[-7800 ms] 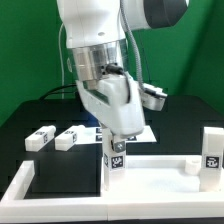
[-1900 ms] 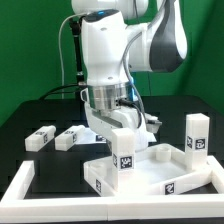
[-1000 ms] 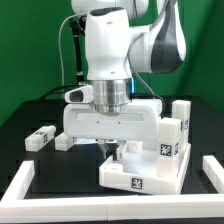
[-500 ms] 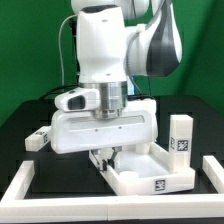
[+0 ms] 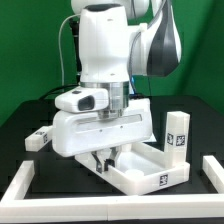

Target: Assemble desk

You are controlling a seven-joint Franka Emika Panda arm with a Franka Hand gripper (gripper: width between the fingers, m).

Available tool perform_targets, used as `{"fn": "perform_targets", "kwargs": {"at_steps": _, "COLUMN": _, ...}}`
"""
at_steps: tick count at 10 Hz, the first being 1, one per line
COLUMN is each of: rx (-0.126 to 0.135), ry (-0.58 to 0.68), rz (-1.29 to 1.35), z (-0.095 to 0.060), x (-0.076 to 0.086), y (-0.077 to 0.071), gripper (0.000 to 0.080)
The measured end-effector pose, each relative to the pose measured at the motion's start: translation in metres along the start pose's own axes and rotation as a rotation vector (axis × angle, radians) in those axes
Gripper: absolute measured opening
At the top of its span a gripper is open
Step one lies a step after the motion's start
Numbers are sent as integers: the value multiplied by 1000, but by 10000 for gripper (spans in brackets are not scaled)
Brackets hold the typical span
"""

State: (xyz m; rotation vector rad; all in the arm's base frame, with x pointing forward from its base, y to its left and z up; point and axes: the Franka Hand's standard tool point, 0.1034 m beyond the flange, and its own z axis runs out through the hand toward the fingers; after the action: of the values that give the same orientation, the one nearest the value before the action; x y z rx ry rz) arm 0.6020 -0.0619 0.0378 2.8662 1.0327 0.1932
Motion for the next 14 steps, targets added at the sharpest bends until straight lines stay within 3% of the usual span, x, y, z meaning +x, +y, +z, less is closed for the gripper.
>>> {"fn": "perform_targets", "kwargs": {"at_steps": 2, "rx": -26, "ry": 16, "rz": -190, "z": -1, "x": 27, "y": -10, "gripper": 58}}
{"fn": "perform_targets", "kwargs": {"at_steps": 6, "rx": -44, "ry": -6, "rz": -438, "z": -1, "x": 26, "y": -6, "gripper": 58}}
{"fn": "perform_targets", "kwargs": {"at_steps": 8, "rx": -86, "ry": 14, "rz": -601, "z": -1, "x": 71, "y": -13, "gripper": 58}}
{"fn": "perform_targets", "kwargs": {"at_steps": 9, "rx": -101, "ry": 24, "rz": -637, "z": 0, "x": 86, "y": -11, "gripper": 58}}
{"fn": "perform_targets", "kwargs": {"at_steps": 14, "rx": -105, "ry": 23, "rz": -638, "z": 0, "x": 83, "y": -9, "gripper": 59}}
